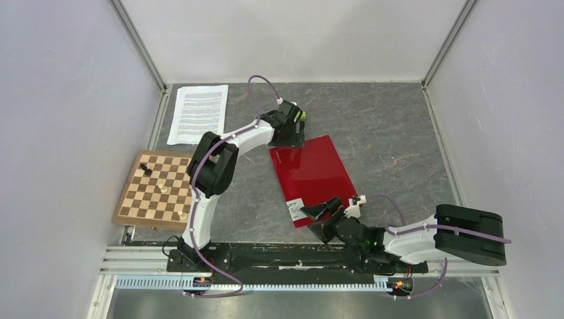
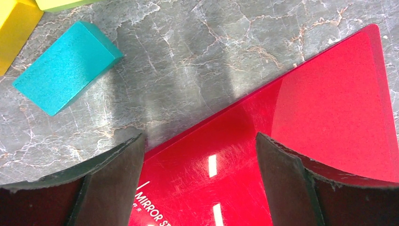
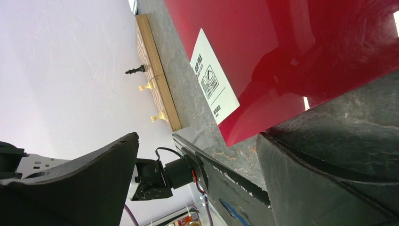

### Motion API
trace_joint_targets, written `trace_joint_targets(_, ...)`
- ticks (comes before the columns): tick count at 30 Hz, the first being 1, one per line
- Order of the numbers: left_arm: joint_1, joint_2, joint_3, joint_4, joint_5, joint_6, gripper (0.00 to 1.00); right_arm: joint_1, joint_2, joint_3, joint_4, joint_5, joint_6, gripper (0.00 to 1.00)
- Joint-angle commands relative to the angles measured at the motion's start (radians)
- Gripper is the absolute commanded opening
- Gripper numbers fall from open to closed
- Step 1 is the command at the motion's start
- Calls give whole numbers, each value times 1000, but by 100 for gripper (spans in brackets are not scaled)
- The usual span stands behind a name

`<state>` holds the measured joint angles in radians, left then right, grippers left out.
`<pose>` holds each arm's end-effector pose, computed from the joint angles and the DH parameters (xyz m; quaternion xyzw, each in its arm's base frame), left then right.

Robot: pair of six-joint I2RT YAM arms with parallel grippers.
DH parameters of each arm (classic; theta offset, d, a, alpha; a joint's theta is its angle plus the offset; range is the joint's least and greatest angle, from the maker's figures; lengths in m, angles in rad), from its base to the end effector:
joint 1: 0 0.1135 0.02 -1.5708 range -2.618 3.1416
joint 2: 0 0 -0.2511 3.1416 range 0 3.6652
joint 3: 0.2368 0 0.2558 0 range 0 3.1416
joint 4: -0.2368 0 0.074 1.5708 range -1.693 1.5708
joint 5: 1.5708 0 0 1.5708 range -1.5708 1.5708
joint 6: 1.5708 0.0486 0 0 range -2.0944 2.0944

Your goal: Put the files into the folder

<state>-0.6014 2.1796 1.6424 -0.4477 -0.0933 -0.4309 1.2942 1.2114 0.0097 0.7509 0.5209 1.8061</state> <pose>0.3947 -0.2654 0.1418 0.0680 0.9540 -0.1035 0.2729 0.0729 0.1684 0.0877 0.3396 0.7574 0.5087 0.2287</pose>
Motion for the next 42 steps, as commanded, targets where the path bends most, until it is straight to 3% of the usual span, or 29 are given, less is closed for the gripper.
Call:
trace_joint_targets(1, 6, -23, -13, -74, 42, -47, 92, 6, 13, -78, 40, 63, 24, 99)
trace_joint_targets(13, 7, -56, -61, -103, 89, -129, 79, 6, -37, -106, 15, 162, 18, 99)
trace_joint_targets(23, 7, -92, -77, -110, 178, -163, 68, 8, -293, -58, -304, 308, -120, 98)
trace_joint_targets(30, 8, -96, -63, -105, 229, -174, 62, 11, -379, -3, -394, 415, -323, 82)
trace_joint_targets(37, 11, -78, -38, -109, 272, -181, 55, 13, -348, 44, -320, 448, -488, 60)
trace_joint_targets(42, 11, -80, -27, -111, 291, -181, 52, 14, -344, 58, -317, 462, -547, 49)
